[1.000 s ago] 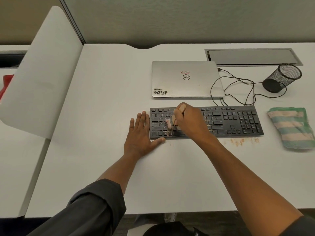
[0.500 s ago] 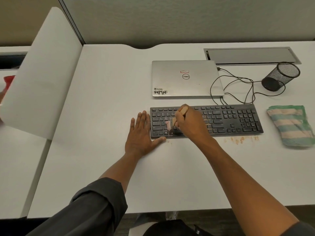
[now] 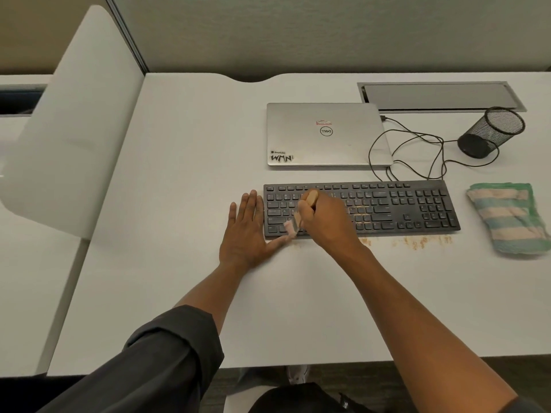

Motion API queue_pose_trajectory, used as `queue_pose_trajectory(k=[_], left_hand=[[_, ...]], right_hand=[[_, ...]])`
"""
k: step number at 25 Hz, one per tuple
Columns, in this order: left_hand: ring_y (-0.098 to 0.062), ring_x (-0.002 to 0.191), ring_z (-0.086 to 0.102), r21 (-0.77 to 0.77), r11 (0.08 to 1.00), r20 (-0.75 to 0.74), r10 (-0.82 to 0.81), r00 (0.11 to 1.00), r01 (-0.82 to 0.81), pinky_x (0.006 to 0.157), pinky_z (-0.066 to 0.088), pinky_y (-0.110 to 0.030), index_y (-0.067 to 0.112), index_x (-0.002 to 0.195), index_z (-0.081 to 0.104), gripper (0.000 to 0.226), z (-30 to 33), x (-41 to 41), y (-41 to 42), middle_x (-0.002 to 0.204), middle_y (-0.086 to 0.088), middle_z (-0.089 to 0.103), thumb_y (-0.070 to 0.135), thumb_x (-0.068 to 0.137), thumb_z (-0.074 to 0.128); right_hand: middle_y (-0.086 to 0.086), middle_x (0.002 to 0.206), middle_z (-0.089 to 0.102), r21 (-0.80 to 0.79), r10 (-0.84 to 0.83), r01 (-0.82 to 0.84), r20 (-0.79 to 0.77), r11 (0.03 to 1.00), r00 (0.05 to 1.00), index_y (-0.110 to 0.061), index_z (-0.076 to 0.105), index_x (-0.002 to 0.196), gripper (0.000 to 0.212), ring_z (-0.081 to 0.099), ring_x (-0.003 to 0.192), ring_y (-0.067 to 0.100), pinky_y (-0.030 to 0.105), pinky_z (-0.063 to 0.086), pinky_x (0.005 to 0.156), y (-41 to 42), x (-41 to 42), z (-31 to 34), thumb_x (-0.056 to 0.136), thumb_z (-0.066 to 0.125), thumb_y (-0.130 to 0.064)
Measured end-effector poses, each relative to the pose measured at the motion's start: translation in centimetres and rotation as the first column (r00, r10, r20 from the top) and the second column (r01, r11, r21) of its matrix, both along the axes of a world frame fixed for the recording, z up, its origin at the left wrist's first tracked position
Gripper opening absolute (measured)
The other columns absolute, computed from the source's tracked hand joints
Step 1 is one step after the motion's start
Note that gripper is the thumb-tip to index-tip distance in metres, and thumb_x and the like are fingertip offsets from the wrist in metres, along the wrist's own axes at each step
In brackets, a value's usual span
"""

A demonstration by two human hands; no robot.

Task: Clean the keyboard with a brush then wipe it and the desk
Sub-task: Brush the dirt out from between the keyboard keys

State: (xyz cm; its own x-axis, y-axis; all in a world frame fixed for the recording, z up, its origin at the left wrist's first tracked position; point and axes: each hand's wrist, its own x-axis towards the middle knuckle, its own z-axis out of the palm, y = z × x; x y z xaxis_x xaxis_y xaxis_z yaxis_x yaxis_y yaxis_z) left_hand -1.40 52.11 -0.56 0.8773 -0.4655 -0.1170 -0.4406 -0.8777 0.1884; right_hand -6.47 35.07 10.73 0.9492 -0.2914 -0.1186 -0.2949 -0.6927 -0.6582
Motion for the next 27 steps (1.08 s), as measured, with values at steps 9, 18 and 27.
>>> queue_pose_trajectory(k=[9, 18, 27], left_hand=[[-0.02, 0.156, -0.017, -0.011, 1.0, -0.002, 0.005, 1.0, -0.005, 0.126, -0.011, -0.044, 0.009, 0.161, -0.008, 0.119, -0.03, 0.0, 0.04, 0.17, -0.008, -0.011, 0.093, 0.079, 0.01], [-0.02, 0.156, -0.015, -0.025, 1.0, -0.002, 0.015, 1.0, -0.015, 0.126, -0.008, -0.044, 0.008, 0.162, -0.006, 0.119, -0.04, -0.07, -0.02, 0.17, -0.008, -0.009, 0.093, 0.08, 0.01], [-0.02, 0.155, -0.017, -0.006, 1.0, 0.007, 0.013, 1.0, -0.013, 0.126, -0.009, -0.044, 0.009, 0.161, -0.007, 0.116, -0.07, -0.08, -0.04, 0.17, -0.007, -0.012, 0.09, 0.082, 0.018]], right_hand=[[0.003, 0.077, 0.068, 0.037, -0.077, 0.078, -0.009, 0.996, 0.997, -0.012, 0.064, 0.092, 0.021, 0.066, 0.073, 0.019, 0.034, 0.054, 0.068, -0.54, 0.47, -0.32, 0.099, 0.048, -0.024], [0.006, 0.073, 0.069, 0.004, 0.014, -0.014, -0.068, 1.0, 0.998, -0.011, 0.065, 0.086, 0.025, 0.068, 0.071, 0.023, 0.036, 0.056, 0.066, -0.48, 0.8, -0.42, 0.097, 0.048, -0.025], [0.0, 0.077, 0.069, 0.134, 0.054, -0.054, -0.001, 0.99, 0.999, -0.018, 0.064, 0.092, 0.017, 0.067, 0.074, 0.019, 0.042, 0.058, 0.07, -0.56, 0.65, -0.32, 0.097, 0.049, -0.025]])
